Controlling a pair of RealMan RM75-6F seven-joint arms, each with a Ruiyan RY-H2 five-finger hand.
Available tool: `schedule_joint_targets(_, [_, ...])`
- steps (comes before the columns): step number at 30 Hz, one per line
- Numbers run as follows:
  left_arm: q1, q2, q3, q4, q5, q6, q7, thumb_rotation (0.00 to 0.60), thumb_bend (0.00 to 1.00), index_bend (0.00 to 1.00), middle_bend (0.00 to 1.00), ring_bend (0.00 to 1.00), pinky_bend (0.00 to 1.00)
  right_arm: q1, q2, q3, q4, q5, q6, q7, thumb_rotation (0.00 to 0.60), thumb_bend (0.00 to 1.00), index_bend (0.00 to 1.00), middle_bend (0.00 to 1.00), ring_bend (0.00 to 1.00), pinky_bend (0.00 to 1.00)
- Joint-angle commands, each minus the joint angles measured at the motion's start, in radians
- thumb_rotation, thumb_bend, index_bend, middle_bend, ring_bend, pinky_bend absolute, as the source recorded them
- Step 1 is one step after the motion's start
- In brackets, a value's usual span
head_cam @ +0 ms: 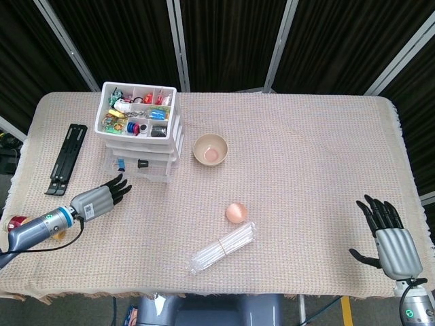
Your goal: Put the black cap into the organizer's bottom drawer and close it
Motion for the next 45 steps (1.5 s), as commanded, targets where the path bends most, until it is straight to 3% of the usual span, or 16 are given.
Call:
schedule_joint_targets(1, [0.002,-0.011,-0.018,0.015,-0.021,-0.004,-0.002,0.6,0.37,0.18,0.0,0.0,0.06,0.0,0.0,0.0,0.0,0.0,-0.001,0.0,0.6,0.04,0.09,0.0,0.0,0.0])
schedule_joint_targets(37, [-0.012,-0.154,-0.169,0.122,-0.254,-0.123,0.093,0.6,0.37,0.17,0.0,0.0,0.06,0.001,0.007,0.0,-0.007,0.006,-0.007,0.013,0.6,0.04,0.08,0.0,0.0,0.0])
schedule_joint_targets(45, [0.025,-0.089,-0.153,0.016,-0.244,-0.04,0.078,0.6,0.37,0.16,0.0,0.0,0.06,0.0,0.009,-0.001,-0.006,0.011,-0.01,0.015,0.6,0.04,0.08,0.0,0.0,0.0])
